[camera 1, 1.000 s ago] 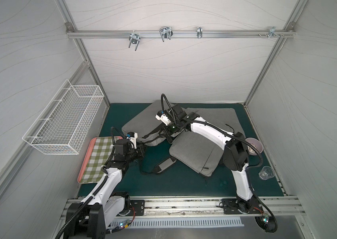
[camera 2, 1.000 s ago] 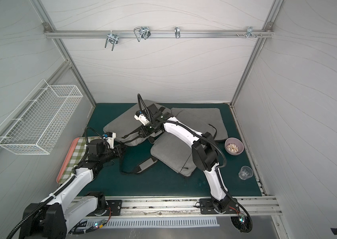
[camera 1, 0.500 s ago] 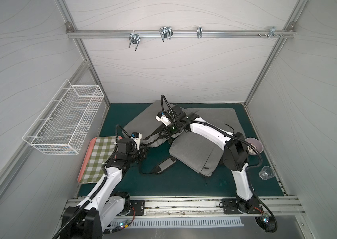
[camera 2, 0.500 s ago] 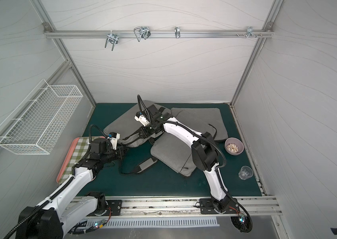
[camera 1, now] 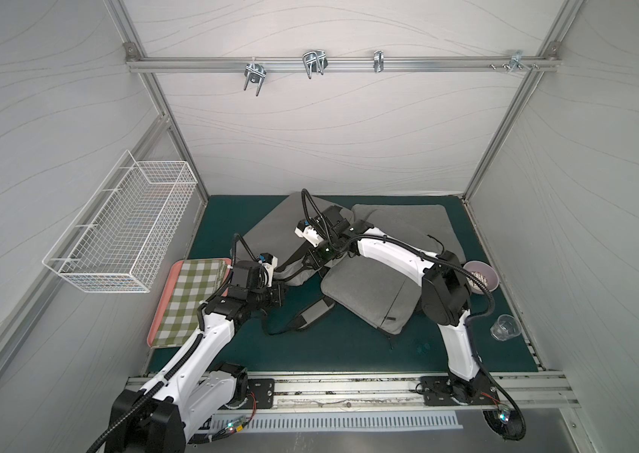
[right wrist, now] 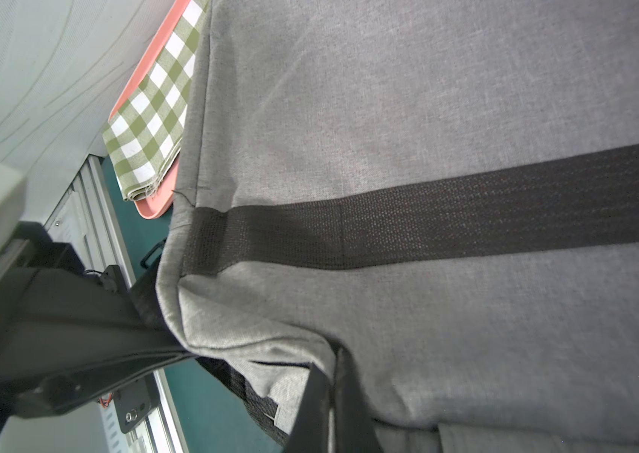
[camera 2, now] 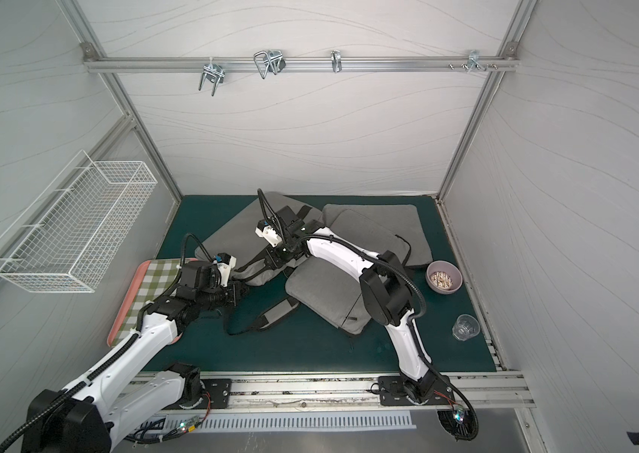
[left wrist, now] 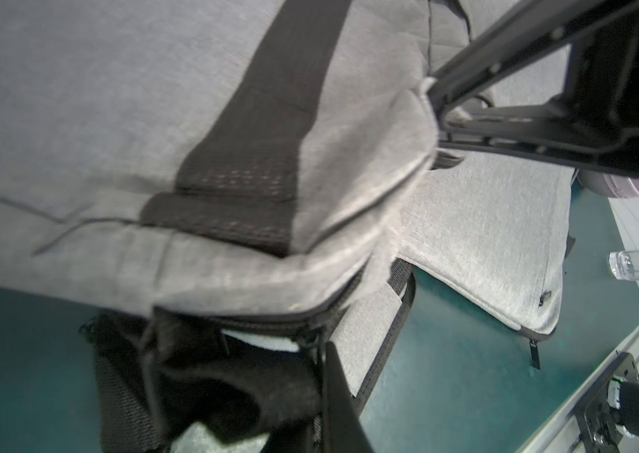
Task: Open the zippered laptop bag and take out the laptop
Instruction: Unzip the zipper on the zippered laptop bag.
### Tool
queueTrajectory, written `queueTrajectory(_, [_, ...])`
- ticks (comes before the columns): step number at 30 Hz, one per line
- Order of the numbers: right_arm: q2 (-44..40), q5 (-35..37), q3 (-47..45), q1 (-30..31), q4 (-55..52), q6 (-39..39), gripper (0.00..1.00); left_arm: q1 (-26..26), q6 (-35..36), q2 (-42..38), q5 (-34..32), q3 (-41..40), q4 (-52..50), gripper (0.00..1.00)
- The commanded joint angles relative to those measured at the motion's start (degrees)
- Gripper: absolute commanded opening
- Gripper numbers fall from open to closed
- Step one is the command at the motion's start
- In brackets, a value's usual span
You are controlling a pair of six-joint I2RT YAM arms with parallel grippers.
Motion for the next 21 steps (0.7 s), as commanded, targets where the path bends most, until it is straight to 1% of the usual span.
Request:
queueTrajectory(1, [-0.31,3.26,0.09,0.16,6.45,0.82,0.00,-1.89,1.70,1.30,2.45,5.27,-1.55,0.06])
queueTrajectory(5, [-1.16,2.89,-1.61,1.10,7.23,1.24,0.00,-2.49,0.41,5.55,3.92,8.67,0.04,0.06])
queueTrajectory(9, [-1.76,1.97,-3.13,1.62,7.70,1.56,0.00,-5.96,0.82,9.60,3.34,12.24,-0.29,0.06])
queueTrajectory(15, [-2.34,1.48,-4.81,2.30,8.27,1.54,0.00,-9.72,0.02,13.50,1.67,14.83,-0.10,0.07])
queueTrajectory(19, [-2.69,0.95,-5.97,2.45,9.08,1.91,0.00,-11.71,0.08,18.91,2.93,17.71,-0.30,0.09])
queueTrajectory(21, [-3.16,0.42,-6.72,2.19,9.81,2.40,0.00,-11.90,-0.64,20.38,3.77,18.09,1.38,0.11])
